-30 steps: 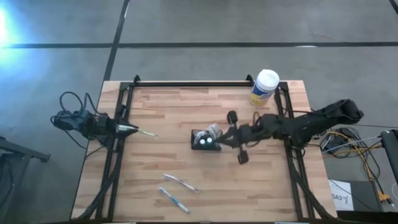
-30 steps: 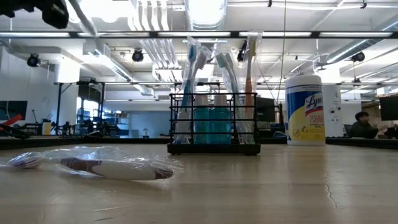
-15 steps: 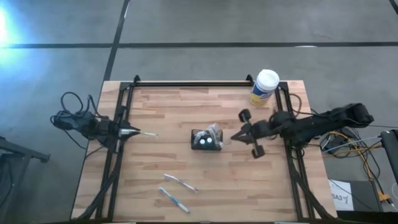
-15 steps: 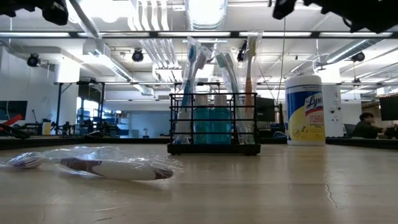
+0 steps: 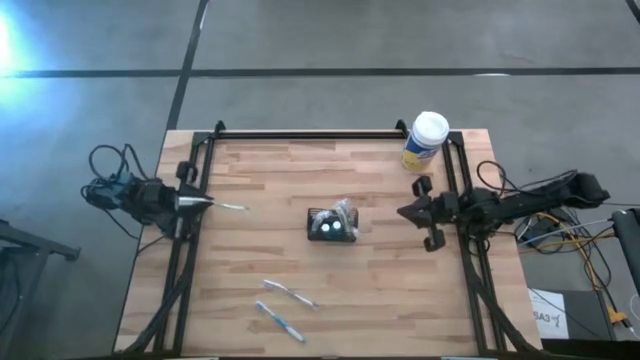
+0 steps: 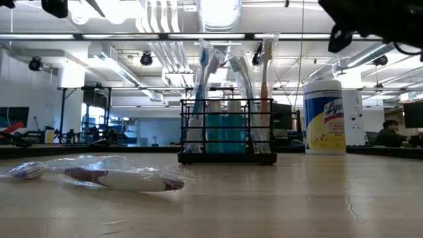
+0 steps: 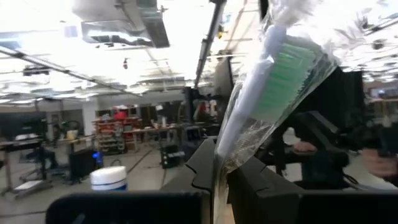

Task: Pick & Place toothbrushing station
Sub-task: Put the green toothbrush into the black wire organizer

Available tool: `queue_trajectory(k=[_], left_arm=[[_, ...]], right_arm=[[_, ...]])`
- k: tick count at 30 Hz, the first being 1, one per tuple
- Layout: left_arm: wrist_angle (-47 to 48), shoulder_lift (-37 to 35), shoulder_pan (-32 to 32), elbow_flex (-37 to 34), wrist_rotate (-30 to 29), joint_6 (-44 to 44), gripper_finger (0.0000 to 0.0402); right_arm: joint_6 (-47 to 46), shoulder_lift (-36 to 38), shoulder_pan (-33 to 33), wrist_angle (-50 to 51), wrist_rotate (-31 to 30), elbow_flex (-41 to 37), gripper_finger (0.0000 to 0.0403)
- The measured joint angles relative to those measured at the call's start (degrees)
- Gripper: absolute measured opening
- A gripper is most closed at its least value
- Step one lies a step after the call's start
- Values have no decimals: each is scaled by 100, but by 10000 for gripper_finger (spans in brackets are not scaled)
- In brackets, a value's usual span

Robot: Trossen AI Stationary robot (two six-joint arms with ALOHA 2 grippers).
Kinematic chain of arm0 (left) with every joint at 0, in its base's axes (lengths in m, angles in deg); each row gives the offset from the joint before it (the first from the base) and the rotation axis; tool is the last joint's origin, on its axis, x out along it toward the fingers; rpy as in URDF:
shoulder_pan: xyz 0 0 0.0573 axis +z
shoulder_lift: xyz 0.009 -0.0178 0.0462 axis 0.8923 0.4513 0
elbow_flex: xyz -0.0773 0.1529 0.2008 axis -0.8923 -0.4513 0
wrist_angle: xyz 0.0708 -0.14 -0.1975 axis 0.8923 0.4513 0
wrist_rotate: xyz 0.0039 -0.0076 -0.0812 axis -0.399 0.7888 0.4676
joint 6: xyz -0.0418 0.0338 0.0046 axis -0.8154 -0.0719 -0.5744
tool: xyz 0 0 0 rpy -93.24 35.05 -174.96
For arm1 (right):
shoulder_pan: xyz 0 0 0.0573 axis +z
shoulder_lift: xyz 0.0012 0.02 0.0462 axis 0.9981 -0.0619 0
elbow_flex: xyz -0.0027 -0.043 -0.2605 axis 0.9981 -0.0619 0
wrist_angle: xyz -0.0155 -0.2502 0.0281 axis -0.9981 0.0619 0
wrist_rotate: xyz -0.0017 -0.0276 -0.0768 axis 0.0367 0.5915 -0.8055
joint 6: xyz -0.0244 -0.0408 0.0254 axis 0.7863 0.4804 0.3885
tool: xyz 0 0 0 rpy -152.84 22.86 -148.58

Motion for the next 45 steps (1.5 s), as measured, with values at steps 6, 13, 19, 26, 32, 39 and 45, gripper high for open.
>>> queue_trajectory(k=[6, 13, 19, 26, 32, 39, 45], left_arm=[[193, 48, 4, 39, -697, 41, 21], [95, 604, 7, 127, -873, -286, 22], [-292, 1714, 192, 569, -871, -151, 22], [-418, 3403, 1209, 1468, 40, -155, 22], [-617, 4707, 2771, 1973, 2632, -917, 23], [-1840, 5890, 3743, 1814, 3514, -1345, 23], [-2406, 6301, 3723, 1732, 3644, -1498, 23]], right_arm=[[338, 842, -16, 482, -70, -508, 8], [928, 1327, -17, 1245, -147, -553, 8], [1266, 1336, -21, 1418, -543, -405, 8], [1428, 1287, -17, 1624, -519, -132, 8], [1524, 1215, -17, 1611, -519, -117, 8], [1608, 1214, -17, 1585, -517, -117, 8], [1549, 1212, -17, 1582, -517, -143, 8]])
